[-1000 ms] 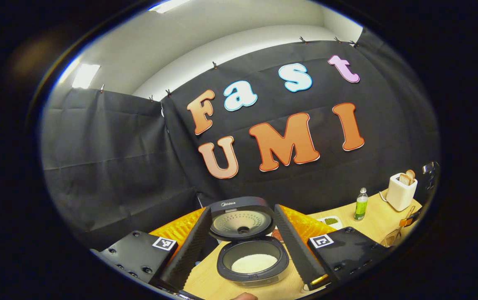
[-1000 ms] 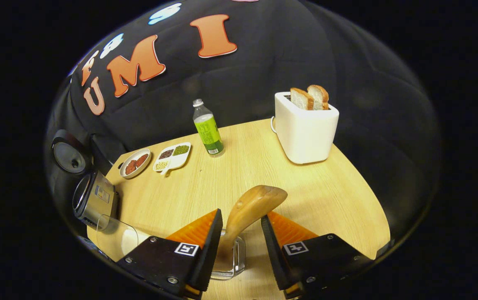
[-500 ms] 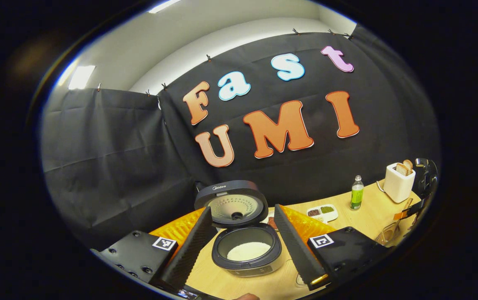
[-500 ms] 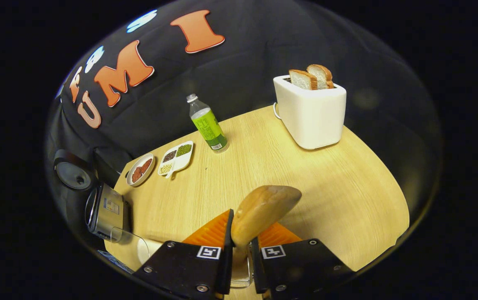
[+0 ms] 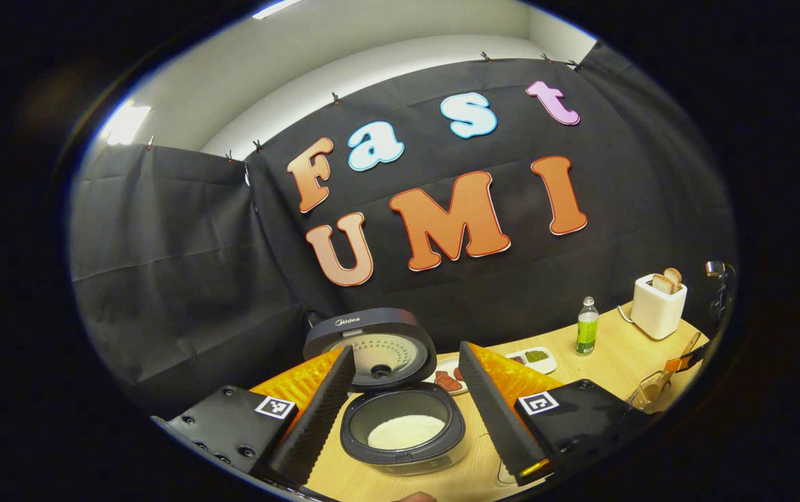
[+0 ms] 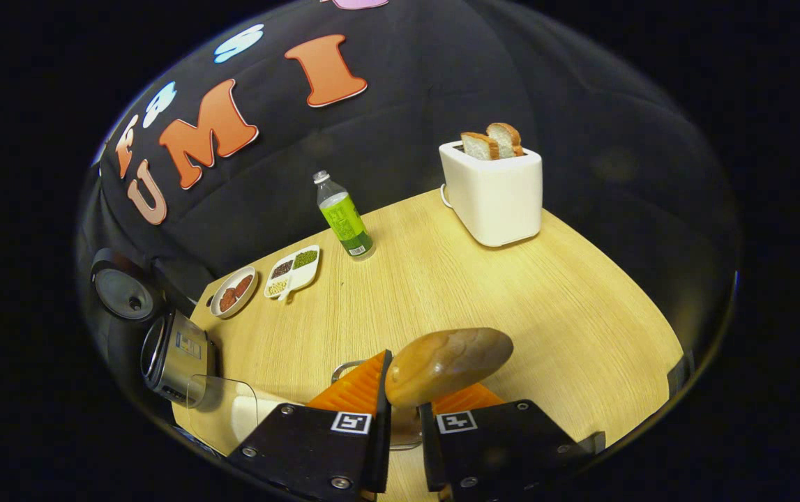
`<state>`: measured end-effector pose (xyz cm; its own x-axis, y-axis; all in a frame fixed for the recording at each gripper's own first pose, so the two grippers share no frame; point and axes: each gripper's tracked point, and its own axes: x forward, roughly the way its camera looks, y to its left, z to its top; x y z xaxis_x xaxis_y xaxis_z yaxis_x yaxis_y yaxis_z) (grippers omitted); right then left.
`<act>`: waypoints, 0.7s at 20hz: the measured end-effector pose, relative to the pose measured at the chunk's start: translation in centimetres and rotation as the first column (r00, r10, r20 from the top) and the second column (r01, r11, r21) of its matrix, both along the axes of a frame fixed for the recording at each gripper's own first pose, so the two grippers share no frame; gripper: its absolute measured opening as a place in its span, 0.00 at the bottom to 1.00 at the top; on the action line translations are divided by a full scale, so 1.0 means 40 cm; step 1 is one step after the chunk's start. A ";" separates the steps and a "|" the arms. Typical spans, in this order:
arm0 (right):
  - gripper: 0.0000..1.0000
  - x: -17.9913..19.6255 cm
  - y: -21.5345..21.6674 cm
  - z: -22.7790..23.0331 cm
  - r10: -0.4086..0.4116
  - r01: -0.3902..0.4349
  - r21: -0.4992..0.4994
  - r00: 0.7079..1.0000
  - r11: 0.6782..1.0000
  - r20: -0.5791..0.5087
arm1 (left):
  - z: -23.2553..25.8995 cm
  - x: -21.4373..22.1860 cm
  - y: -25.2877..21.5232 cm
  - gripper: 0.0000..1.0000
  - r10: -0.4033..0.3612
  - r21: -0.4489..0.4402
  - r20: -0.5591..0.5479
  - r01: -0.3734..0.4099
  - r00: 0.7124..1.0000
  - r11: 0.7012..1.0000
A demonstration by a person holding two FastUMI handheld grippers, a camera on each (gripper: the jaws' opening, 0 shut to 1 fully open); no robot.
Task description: Close the left gripper, press the button to open the rice cooker; take a wooden spoon from the chopstick holder with the right hand, scoop a spoonful of rice and pour it into the rice cooker, then put the wooden spoon back into the chopstick holder.
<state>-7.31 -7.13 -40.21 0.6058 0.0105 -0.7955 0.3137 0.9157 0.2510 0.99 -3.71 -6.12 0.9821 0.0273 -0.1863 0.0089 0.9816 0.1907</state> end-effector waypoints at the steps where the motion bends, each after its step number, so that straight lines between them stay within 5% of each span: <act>1: 0.20 -0.006 0.005 0.003 -0.010 0.010 0.001 1.000 1.000 -0.001 | -0.006 0.009 -0.004 0.97 -0.016 -0.004 -0.007 0.016 1.000 1.000; 5: 0.20 -0.005 0.007 -0.002 -0.064 0.064 -0.002 0.998 0.998 -0.008 | -0.014 0.033 -0.010 0.93 -0.065 -0.012 -0.013 0.065 0.998 0.998; 6: 0.20 -0.007 0.012 -0.002 -0.074 0.074 0.002 0.997 0.997 -0.020 | -0.019 0.031 -0.008 1.00 -0.074 -0.013 -0.016 0.074 0.997 0.997; 9: 0.14 -0.008 0.018 -0.001 -0.102 0.101 -0.006 0.993 0.995 -0.061 | -0.056 0.031 -0.026 0.93 -0.118 -0.056 -0.056 0.115 0.991 0.992; 10: 0.14 -0.011 0.022 0.015 -0.112 0.111 -0.007 0.992 0.994 -0.065 | -0.073 0.032 -0.031 1.00 -0.127 -0.075 -0.077 0.121 0.989 0.990; 12: 0.14 -0.003 0.021 0.060 -0.120 0.119 -0.023 0.992 0.993 -0.029 | -0.079 0.027 -0.027 0.94 -0.132 -0.104 -0.080 0.124 0.988 0.987; 14: 0.09 0.000 0.018 0.113 -0.116 0.116 -0.043 0.993 0.992 0.003 | -0.078 0.027 -0.014 1.00 -0.121 -0.122 -0.066 0.112 0.991 0.986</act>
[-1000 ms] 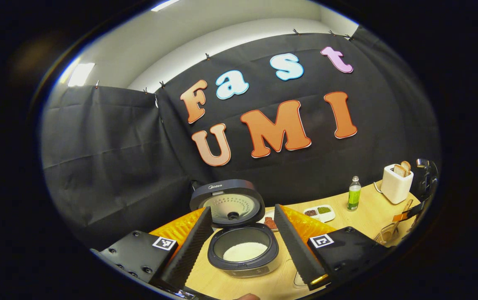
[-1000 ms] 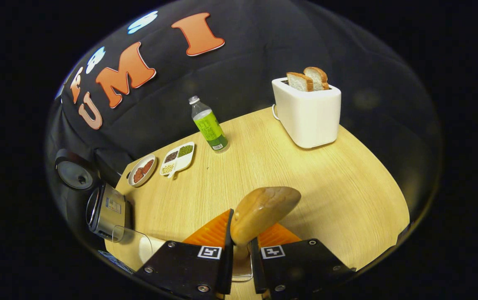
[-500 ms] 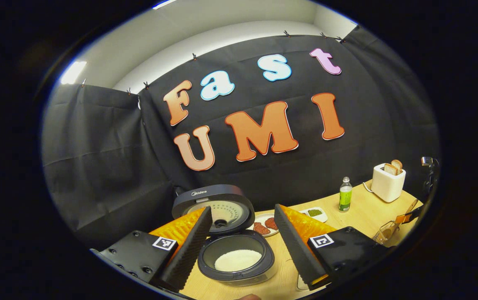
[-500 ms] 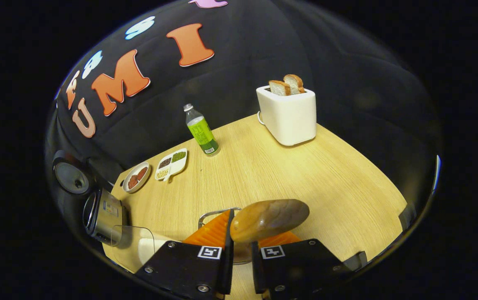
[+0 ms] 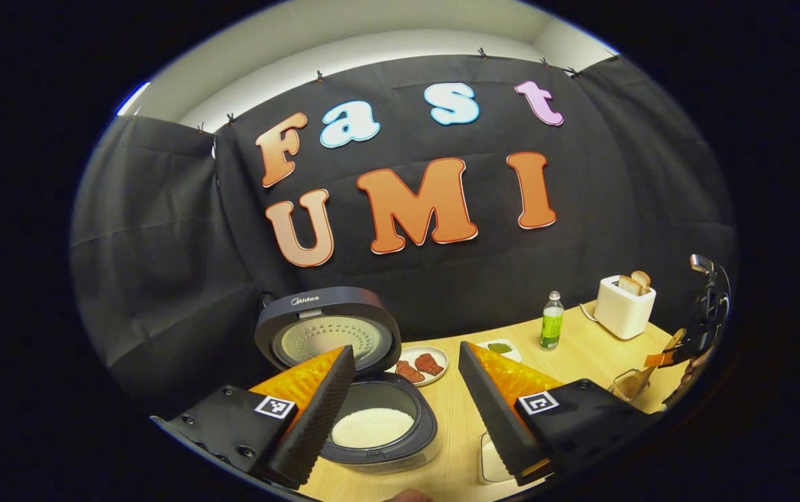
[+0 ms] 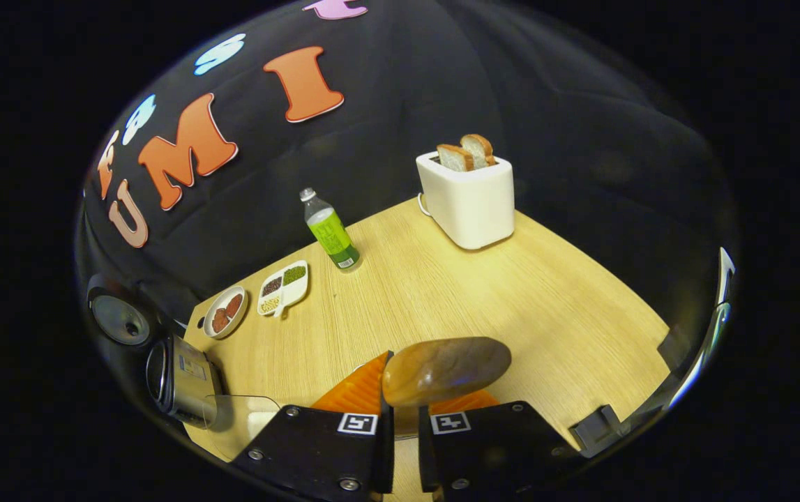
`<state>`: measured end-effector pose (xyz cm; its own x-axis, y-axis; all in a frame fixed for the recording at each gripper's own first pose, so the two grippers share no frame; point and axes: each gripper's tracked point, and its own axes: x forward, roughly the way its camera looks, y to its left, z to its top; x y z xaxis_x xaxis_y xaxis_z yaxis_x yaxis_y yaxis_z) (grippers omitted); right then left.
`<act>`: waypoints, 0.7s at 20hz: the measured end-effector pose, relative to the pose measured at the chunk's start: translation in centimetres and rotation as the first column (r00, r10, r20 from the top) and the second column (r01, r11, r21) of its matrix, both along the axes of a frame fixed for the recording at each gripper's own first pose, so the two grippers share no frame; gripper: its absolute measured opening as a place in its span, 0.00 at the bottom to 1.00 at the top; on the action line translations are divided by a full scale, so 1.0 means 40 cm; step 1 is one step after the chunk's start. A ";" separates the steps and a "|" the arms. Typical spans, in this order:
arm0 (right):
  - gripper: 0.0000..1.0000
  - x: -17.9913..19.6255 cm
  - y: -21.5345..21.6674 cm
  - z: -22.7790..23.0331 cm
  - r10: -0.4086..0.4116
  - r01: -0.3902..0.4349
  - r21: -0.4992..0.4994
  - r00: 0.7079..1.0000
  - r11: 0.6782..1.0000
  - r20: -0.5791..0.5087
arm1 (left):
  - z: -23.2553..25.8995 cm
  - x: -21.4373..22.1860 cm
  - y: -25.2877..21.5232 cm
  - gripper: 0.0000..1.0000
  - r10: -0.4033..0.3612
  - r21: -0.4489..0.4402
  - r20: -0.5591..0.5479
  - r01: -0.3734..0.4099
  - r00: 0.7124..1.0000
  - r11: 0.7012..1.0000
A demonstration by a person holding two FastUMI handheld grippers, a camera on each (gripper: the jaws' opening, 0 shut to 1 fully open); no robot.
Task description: Close the left gripper, press the button to open the rice cooker; take a wooden spoon from the chopstick holder with the right hand, scoop a spoonful of rice and pour it into the rice cooker, then put the wooden spoon back into the chopstick holder.
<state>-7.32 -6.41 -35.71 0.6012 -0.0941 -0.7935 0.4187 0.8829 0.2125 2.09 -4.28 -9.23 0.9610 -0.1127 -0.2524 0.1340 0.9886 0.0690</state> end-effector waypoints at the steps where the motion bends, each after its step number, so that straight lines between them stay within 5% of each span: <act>1: 0.14 0.009 -0.002 0.031 0.001 -0.001 -0.010 1.000 1.000 0.020 | -0.003 0.000 0.008 0.94 0.006 -0.003 0.002 -0.006 1.000 1.000; 6: 0.14 0.034 0.048 0.165 0.041 -0.039 -0.020 0.993 0.999 0.111 | -0.035 0.006 0.047 0.94 0.020 -0.012 -0.021 -0.020 1.000 1.000; 7: 0.13 0.038 0.069 0.183 0.049 -0.049 -0.005 0.991 0.999 0.123 | -0.039 0.008 0.058 1.00 0.027 -0.013 -0.023 -0.027 0.999 1.000; 8: 0.14 0.037 0.097 0.196 0.061 -0.064 0.014 0.989 0.998 0.132 | -0.046 0.010 0.068 0.94 0.031 -0.015 -0.030 -0.031 0.999 0.999; 9: 0.13 0.037 0.128 0.206 0.077 -0.082 0.033 0.987 0.996 0.138 | -0.058 0.011 0.070 1.00 0.025 -0.025 -0.042 -0.026 0.999 0.999; 14: 0.13 0.026 0.300 0.220 0.190 -0.208 0.118 0.971 0.971 0.145 | -0.091 0.008 0.116 0.94 0.047 -0.040 -0.076 -0.050 0.996 0.998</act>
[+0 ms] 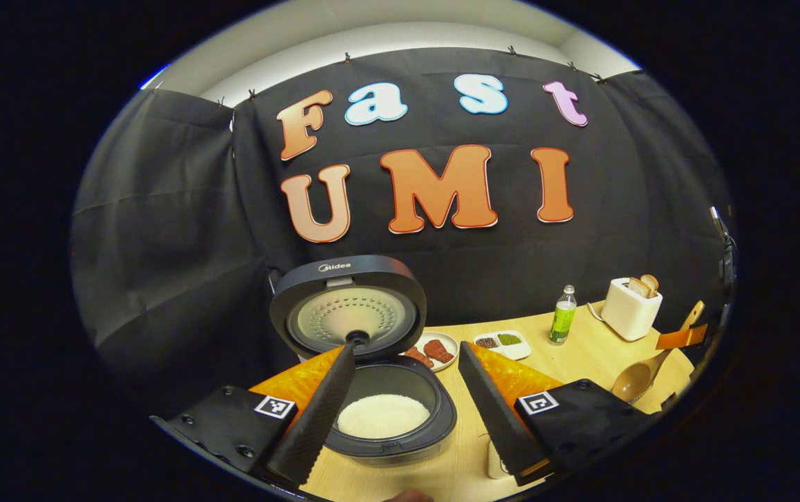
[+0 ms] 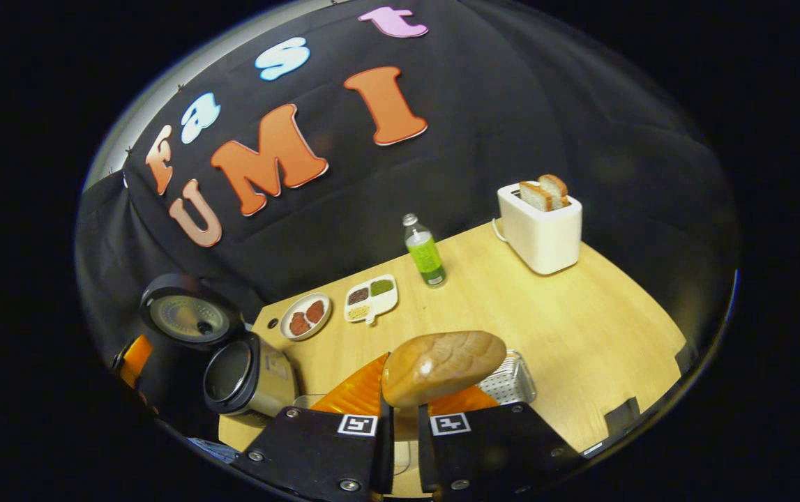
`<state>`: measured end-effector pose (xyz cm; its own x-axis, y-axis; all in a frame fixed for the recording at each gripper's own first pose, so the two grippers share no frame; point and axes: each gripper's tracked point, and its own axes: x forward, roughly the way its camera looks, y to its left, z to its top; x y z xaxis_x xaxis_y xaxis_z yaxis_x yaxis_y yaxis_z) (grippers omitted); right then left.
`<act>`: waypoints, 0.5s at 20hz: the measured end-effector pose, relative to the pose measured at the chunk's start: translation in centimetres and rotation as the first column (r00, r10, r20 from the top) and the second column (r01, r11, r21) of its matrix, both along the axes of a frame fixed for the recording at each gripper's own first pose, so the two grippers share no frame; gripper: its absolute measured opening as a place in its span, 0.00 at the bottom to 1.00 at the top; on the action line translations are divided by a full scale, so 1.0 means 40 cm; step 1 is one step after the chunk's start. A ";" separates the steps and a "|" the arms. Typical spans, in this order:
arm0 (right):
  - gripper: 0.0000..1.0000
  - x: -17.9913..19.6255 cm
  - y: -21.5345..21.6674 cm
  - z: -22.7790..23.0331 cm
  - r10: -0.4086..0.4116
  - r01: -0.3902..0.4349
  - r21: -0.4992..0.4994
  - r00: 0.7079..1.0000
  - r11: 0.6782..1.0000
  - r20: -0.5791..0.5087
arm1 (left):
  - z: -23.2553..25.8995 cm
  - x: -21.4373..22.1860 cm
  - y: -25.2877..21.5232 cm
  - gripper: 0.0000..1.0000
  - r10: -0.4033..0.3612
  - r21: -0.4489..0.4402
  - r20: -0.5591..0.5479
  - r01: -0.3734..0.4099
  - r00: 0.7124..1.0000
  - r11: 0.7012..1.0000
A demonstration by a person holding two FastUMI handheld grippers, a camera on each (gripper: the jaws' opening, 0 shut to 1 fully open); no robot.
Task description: Close the left gripper, press the button to open the rice cooker; take a wooden spoon from the chopstick holder with the right hand, scoop a spoonful of rice and pour it into the rice cooker, then put the wooden spoon back into the chopstick holder.
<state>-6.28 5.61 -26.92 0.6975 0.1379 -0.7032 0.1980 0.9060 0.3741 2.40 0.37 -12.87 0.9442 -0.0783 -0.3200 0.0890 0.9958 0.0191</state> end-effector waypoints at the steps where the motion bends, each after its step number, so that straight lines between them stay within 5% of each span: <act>1: 0.13 -0.002 0.029 -0.003 0.029 -0.029 -0.001 1.000 1.000 -0.002 | -0.005 0.000 0.011 0.94 0.008 0.003 -0.003 -0.008 1.000 1.000; 6: 0.14 -0.016 0.148 -0.054 0.160 -0.162 -0.058 0.987 0.985 -0.035 | -0.025 -0.004 0.042 0.97 0.028 0.005 -0.023 -0.028 0.999 1.000; 10: 0.14 -0.025 0.174 -0.124 0.234 -0.247 -0.213 0.969 0.945 -0.083 | -0.035 -0.009 0.059 1.00 0.037 0.020 -0.029 -0.036 0.999 0.999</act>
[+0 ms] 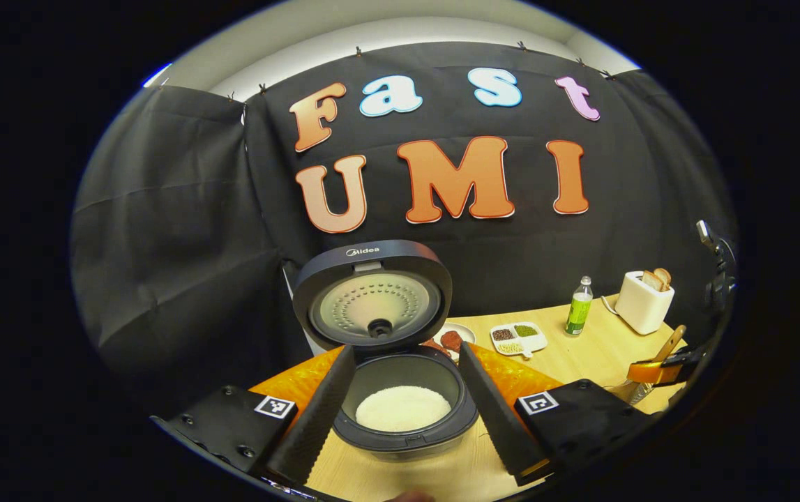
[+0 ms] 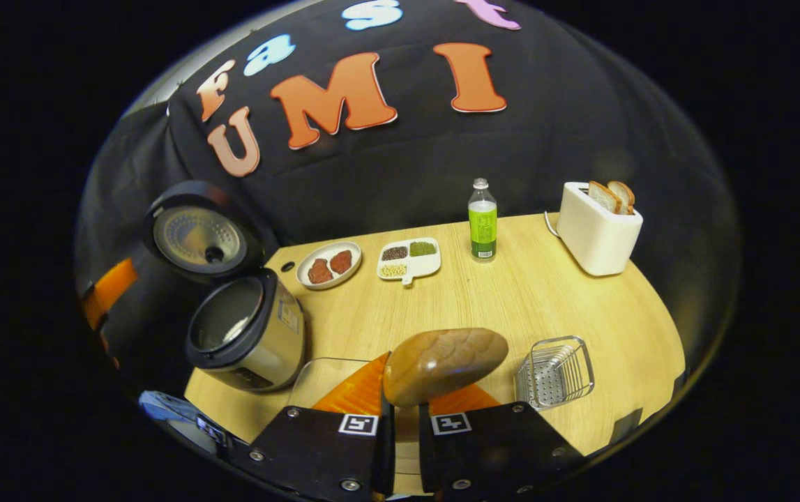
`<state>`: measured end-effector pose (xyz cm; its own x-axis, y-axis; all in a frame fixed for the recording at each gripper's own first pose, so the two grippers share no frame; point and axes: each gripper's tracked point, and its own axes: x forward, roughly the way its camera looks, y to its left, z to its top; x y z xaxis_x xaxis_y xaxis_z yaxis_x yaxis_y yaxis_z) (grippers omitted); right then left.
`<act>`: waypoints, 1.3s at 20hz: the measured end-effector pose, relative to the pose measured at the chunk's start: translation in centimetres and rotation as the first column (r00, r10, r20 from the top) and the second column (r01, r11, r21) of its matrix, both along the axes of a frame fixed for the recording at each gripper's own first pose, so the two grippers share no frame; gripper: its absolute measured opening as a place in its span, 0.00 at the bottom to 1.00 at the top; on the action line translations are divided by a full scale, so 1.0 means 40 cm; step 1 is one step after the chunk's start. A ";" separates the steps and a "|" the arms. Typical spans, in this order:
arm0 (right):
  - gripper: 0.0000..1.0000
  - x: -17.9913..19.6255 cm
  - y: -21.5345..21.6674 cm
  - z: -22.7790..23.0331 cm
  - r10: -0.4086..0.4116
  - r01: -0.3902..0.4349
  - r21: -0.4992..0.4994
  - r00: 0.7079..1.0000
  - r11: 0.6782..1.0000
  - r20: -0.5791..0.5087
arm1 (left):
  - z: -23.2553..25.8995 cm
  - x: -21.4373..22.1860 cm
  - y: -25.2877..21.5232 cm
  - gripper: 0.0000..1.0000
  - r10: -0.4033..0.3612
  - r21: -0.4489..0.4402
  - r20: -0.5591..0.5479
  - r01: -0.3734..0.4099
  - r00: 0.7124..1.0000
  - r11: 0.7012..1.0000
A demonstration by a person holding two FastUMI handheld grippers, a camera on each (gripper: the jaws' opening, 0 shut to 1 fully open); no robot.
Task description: Close the left gripper, press the button to open the rice cooker; take a wooden spoon from the chopstick holder with the right hand, scoop a spoonful of rice and pour it into the rice cooker, then put the wooden spoon back into the chopstick holder.
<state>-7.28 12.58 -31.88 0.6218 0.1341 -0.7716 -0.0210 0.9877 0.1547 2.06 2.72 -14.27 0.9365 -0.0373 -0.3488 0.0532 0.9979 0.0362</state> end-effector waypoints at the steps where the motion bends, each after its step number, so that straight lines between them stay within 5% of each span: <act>1: 0.13 -0.002 0.001 -0.012 0.031 -0.031 -0.055 1.000 0.998 0.003 | 0.000 0.000 0.007 1.00 0.003 0.005 0.001 -0.003 1.000 1.000; 4: 0.14 -0.001 0.024 -0.043 0.117 -0.113 -0.172 0.993 0.979 0.017 | -0.011 0.004 0.030 0.94 0.015 0.013 -0.004 -0.015 1.000 1.000; 8: 0.14 -0.005 0.027 -0.054 0.157 -0.136 -0.306 0.987 0.942 0.043 | -0.023 0.007 0.055 1.00 0.019 0.034 -0.015 -0.019 1.000 0.999; 9: 0.14 -0.007 0.038 -0.058 0.195 -0.165 -0.346 0.979 0.924 0.054 | -0.028 0.007 0.057 0.94 0.016 0.039 -0.015 -0.016 1.000 0.999; 12: 0.14 -0.040 0.080 -0.140 0.313 -0.269 -0.444 0.949 0.855 0.028 | -0.043 0.018 0.060 1.00 0.004 0.044 -0.032 -0.003 0.999 0.999; 15: 0.12 -0.056 0.103 -0.153 0.346 -0.281 -0.488 0.937 0.827 0.047 | -0.039 0.028 0.063 0.94 -0.008 0.060 -0.025 0.010 1.000 0.998; 16: 0.12 -0.058 0.105 -0.158 0.334 -0.266 -0.483 0.941 0.834 0.058 | -0.039 0.032 0.064 1.00 -0.012 0.062 -0.022 0.013 1.000 0.998; 19: 0.12 -0.054 0.114 -0.170 0.281 -0.210 -0.453 0.955 0.866 0.093 | -0.052 0.040 0.065 0.94 -0.020 0.049 -0.033 0.021 0.999 0.999; 23: 0.11 -0.057 0.146 -0.181 0.295 -0.208 -0.470 0.948 0.858 0.118 | -0.057 0.044 0.061 1.00 -0.037 0.038 -0.040 0.039 0.998 0.999; 26: 0.12 -0.055 0.163 -0.171 0.243 -0.169 -0.409 0.960 0.897 0.137 | -0.060 0.042 0.079 0.94 -0.037 0.052 -0.034 0.038 0.999 0.998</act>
<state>-9.50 19.11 -38.72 0.7458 -0.0136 -0.6660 -0.2214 0.9379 -0.2671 3.74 5.86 -16.69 0.9227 -0.0529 -0.3819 0.0927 0.9919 0.0864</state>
